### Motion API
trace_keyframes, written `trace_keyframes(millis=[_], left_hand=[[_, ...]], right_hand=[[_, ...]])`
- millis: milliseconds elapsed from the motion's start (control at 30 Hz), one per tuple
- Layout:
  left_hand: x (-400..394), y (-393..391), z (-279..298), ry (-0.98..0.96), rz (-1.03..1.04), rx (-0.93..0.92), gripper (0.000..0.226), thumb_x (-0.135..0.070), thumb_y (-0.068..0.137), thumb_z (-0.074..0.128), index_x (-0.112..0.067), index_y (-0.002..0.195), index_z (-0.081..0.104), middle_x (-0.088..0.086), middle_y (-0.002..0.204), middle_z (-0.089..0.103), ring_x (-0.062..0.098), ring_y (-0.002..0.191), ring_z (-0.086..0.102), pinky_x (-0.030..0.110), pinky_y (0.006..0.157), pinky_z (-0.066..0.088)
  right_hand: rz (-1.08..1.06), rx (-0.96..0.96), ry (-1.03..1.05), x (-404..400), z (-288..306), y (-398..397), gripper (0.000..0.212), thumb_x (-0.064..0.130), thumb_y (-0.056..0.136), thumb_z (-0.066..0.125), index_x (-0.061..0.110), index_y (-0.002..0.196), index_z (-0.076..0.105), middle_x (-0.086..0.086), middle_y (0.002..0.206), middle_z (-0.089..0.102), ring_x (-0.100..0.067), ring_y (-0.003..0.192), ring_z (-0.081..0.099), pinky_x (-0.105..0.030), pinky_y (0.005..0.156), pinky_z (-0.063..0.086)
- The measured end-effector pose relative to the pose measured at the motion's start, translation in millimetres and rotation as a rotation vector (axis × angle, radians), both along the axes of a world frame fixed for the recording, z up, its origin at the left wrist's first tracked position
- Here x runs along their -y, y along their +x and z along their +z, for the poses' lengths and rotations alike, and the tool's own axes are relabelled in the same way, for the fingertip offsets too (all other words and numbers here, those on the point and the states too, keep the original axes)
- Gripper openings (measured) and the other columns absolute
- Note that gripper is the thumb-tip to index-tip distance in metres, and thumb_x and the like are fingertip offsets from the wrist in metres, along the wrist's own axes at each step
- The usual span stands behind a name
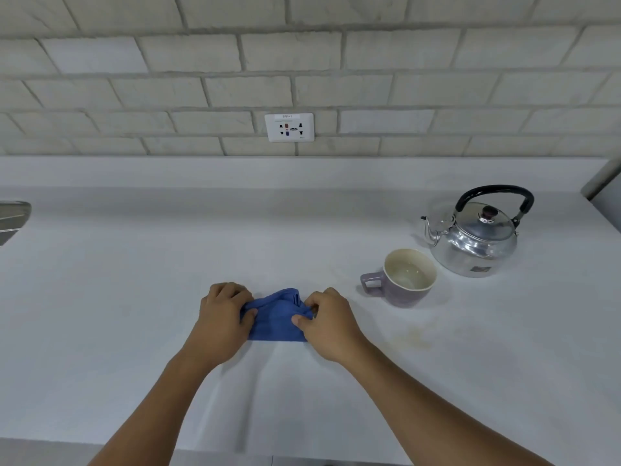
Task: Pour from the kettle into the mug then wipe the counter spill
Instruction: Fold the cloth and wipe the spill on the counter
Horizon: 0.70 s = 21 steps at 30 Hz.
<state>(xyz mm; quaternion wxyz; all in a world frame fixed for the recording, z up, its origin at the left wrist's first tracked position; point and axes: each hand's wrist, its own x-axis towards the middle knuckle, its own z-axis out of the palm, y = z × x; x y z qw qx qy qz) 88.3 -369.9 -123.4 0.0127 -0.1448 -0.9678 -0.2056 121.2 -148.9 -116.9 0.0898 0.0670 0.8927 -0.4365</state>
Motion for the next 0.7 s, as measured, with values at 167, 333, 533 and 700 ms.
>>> trace_keyframes(millis=[167, 333, 533, 700], left_hand=[[-14, 28, 27, 0.189, 0.008, 0.132, 0.021, -0.024, 0.100, 0.053, -0.032, 0.080, 0.056, -0.009, 0.071, 0.059, 0.010, 0.069, 0.055, 0.018, 0.059, 0.039], [-51, 58, 43, 0.310, -0.043, 0.211, 0.016, -0.032, 0.099, 0.055, -0.037, 0.086, 0.062, -0.021, 0.082, 0.066, 0.003, 0.072, 0.061, 0.012, 0.060, 0.044], [-105, 86, 35, 0.439, -0.072, 0.357, 0.012, -0.030, 0.097, 0.064, -0.040, 0.090, 0.065, -0.027, 0.084, 0.069, -0.004, 0.081, 0.064, 0.006, 0.068, 0.044], [-144, 101, 21, 0.434, -0.095, 0.421, 0.004, -0.033, 0.092, 0.070, -0.035, 0.089, 0.068, -0.023, 0.090, 0.069, 0.000, 0.082, 0.062, 0.010, 0.069, 0.048]], right_hand=[[-0.105, -0.036, -0.287, -30, 19, 39, 0.010, 0.021, 0.084, 0.077, 0.021, 0.085, 0.067, 0.006, 0.071, 0.068, 0.000, 0.058, 0.059, -0.012, 0.055, 0.046], [-0.218, -0.001, -0.396, -72, 36, 77, 0.009, 0.016, 0.085, 0.078, 0.016, 0.091, 0.070, -0.006, 0.083, 0.078, -0.028, 0.084, 0.074, -0.042, 0.076, 0.059], [-0.321, 0.029, -0.363, -128, 35, 117, 0.006, 0.016, 0.087, 0.077, 0.019, 0.091, 0.074, -0.004, 0.082, 0.079, -0.027, 0.085, 0.075, -0.045, 0.080, 0.059], [-0.374, 0.054, -0.313, -169, 29, 143, 0.009, 0.012, 0.088, 0.076, 0.021, 0.089, 0.076, 0.007, 0.082, 0.080, -0.010, 0.079, 0.075, -0.027, 0.070, 0.055]])
